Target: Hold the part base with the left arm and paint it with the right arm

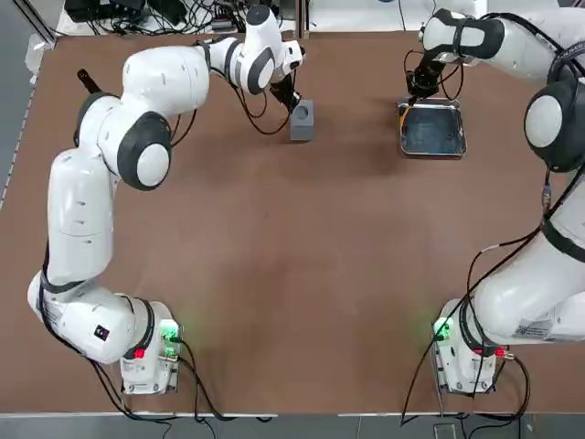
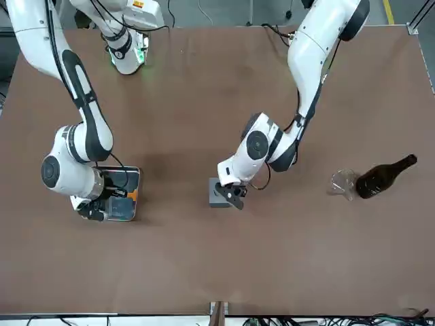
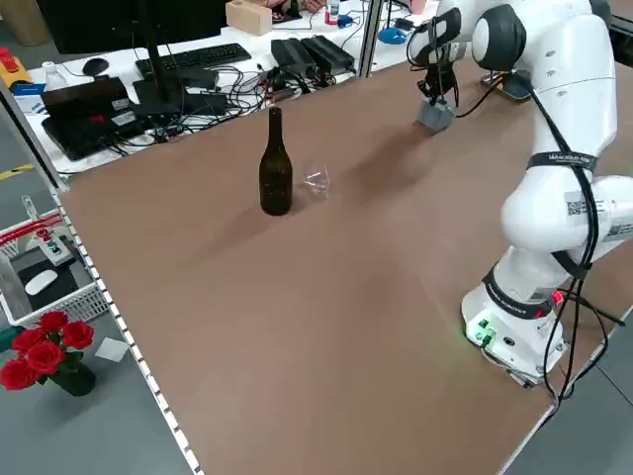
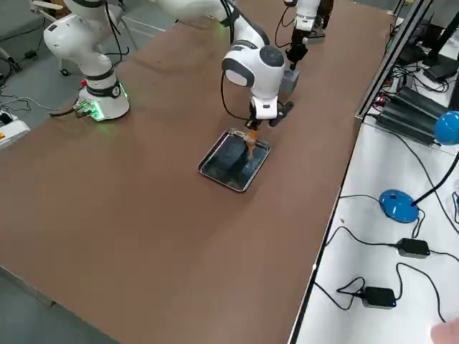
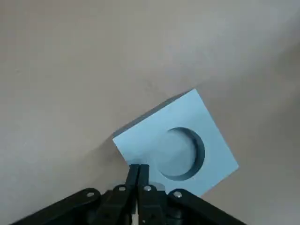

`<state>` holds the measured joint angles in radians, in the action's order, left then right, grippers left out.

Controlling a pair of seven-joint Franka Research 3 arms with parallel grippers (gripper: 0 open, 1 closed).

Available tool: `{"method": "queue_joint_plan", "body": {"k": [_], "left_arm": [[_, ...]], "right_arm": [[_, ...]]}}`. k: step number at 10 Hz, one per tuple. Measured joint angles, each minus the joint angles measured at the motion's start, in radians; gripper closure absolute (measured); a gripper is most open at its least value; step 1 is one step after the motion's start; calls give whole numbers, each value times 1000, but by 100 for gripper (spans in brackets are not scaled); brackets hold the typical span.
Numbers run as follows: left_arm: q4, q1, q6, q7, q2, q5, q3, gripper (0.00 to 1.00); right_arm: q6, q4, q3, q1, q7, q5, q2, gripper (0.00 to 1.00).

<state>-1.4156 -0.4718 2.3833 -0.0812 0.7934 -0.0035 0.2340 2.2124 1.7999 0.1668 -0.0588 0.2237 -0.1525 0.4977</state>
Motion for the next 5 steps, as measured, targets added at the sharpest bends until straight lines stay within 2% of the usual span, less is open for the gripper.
{"method": "queue_joint_plan", "body": {"k": [2, 5], "left_arm": [[0, 0, 0, 0, 0, 0, 0, 94], [0, 0, 1, 0, 0, 0, 0, 94]], "right_arm": [[-2, 2, -32, -13, -58, 2, 0, 95], [-2, 3, -143, -27, -262, 2, 0, 95]]}}
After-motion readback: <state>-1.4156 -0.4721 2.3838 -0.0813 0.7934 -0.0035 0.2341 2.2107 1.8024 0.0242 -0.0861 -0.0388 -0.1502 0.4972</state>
